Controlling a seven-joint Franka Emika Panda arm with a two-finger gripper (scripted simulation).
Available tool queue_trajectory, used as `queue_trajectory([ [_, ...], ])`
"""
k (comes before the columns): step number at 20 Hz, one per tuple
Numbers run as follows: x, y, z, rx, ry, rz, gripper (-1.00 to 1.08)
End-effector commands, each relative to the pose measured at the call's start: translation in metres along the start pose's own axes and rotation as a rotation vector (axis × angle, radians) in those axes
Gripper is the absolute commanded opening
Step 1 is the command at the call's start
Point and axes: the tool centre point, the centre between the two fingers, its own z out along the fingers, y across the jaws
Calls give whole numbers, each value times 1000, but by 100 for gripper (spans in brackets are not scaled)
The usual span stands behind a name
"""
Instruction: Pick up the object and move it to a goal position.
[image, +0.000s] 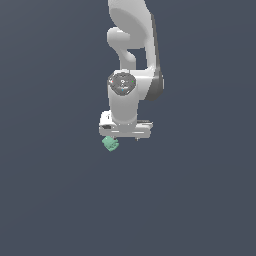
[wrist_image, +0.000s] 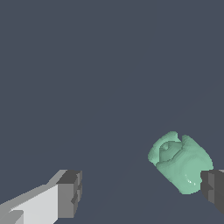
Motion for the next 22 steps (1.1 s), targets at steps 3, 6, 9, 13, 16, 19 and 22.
queue_trajectory([
  [3,1,0,-2,0,4,-1,100],
  [6,6,1,-12,-3,27,-7,100],
  [9,11,1,-21,-5,45,-4,100],
  [13,12,0,-22,-5,46,-1,100],
  [16,11,1,-20,-5,45,-10,100],
  [19,10,4,-18,-6,46,-29,100],
  [22,9,7,-16,-7,47,-58,100],
])
